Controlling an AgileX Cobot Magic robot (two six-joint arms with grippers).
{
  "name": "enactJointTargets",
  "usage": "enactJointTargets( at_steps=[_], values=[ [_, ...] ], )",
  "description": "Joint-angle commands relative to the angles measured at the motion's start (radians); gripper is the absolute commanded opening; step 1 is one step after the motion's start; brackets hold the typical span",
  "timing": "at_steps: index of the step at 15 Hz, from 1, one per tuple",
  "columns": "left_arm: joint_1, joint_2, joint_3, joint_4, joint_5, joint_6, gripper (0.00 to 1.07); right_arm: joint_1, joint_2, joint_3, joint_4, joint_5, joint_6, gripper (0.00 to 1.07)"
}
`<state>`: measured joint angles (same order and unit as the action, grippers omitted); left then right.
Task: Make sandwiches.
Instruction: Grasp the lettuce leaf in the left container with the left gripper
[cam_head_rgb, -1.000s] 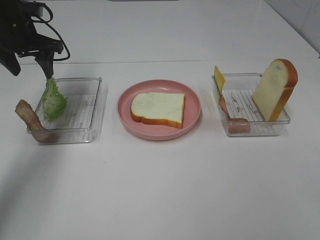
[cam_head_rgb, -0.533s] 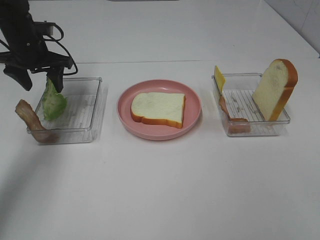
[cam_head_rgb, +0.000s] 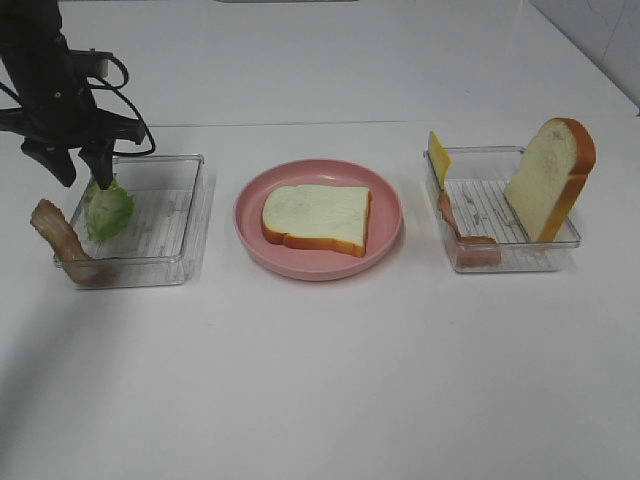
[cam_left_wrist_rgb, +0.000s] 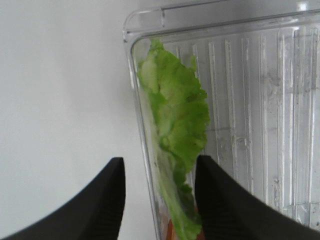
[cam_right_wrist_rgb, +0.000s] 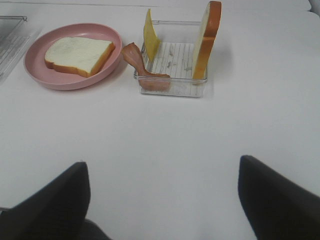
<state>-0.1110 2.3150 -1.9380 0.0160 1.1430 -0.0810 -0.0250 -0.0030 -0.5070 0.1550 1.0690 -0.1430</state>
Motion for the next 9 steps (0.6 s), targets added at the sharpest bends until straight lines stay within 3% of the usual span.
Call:
enactJointTargets(
  at_steps=[1, 4, 9],
  values=[
    [-0.001, 0.003, 0.007, 0.007, -0.004, 0.001, 0.29, -0.006, -0.014, 0.002, 0.004, -0.008, 0.006, 0.78],
    [-0.001, 0.003, 0.007, 0.007, -0.005, 0.001, 0.03, -0.006, -0.014, 0.002, 0.004, -0.008, 0.006, 0.78],
    [-0.001, -0.022, 0.005, 0.004, 0.001, 0.012, 0.00, -0.006, -0.014, 0.002, 0.004, -0.008, 0.006, 0.78]
  ],
)
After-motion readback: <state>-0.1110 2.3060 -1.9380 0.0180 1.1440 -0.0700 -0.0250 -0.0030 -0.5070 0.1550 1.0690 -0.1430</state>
